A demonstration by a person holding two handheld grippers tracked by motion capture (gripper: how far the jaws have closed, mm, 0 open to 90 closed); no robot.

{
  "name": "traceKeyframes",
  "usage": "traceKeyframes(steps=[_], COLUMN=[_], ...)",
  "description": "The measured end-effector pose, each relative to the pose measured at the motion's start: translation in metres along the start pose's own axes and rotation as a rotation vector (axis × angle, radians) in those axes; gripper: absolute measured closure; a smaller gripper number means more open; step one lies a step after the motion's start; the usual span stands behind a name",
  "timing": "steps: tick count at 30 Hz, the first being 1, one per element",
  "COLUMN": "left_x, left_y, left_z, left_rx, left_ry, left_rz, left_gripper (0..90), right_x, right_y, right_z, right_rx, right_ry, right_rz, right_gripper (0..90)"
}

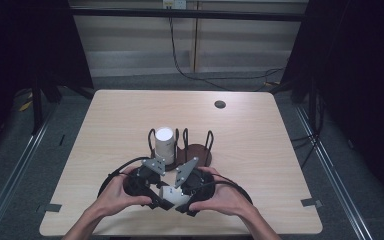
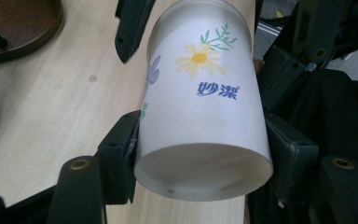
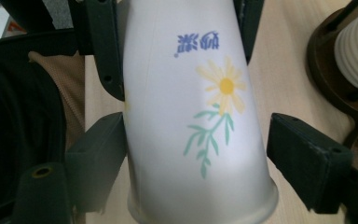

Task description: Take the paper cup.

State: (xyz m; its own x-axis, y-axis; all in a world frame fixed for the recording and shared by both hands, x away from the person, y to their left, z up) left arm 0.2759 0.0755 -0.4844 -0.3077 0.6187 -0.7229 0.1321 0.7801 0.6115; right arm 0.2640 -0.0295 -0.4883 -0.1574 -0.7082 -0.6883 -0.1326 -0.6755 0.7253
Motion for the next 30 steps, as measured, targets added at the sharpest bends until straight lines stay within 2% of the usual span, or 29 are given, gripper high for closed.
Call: traceKeyframes(steps=[5, 9, 12, 19, 25, 26, 30], left_x=[0.0, 0.0, 0.001, -0.002, -0.002, -0.002, -0.003], left_y=[0.002, 0.002, 0.002, 0.006, 0.006, 0.006, 0.005], left_z=[0.002, 0.003, 0.004, 0.006, 0.007, 0.008, 0.007], left_rx=[-0.007, -0.025, -0.023, -0.031, -0.053, -0.05, -0.074], left_ry=[-0.006, 0.001, -0.008, -0.007, -0.016, -0.033, -0.037], left_rz=[-0.011, -0.05, -0.044, -0.084, -0.122, -0.119, -0.132], left_gripper=[36.8, 36.7, 36.6, 36.6, 36.5, 36.5, 36.5], right_x=[0.0, -0.002, -0.002, 0.001, 0.0, 0.0, 0.001], right_y=[0.006, 0.01, 0.012, 0.017, 0.027, 0.028, 0.033], right_z=[-0.005, -0.008, -0.008, -0.012, -0.017, -0.017, -0.019], right_rx=[0.006, 0.018, 0.012, 0.009, 0.027, 0.028, 0.03], right_ry=[-0.03, -0.051, -0.066, -0.105, -0.133, -0.138, -0.159], right_rz=[-0.048, -0.08, -0.085, -0.109, -0.164, -0.172, -0.215], right_gripper=[16.1, 16.0, 16.0, 16.0, 16.0, 16.0, 16.0])
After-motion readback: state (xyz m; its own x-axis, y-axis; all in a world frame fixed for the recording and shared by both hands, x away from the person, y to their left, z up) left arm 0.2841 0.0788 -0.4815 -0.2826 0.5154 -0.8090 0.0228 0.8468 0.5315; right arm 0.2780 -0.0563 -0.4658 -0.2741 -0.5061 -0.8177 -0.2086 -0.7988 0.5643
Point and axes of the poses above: each handheld gripper's, and its own axes: y roughly backward along the jaws, x roughly out of its underside, z roughly to its left, the point moved 7 cm from there along -y, roughly forward along the jaws, and after that the axes turned 11 degrees about -z, right-handed, at the moved point
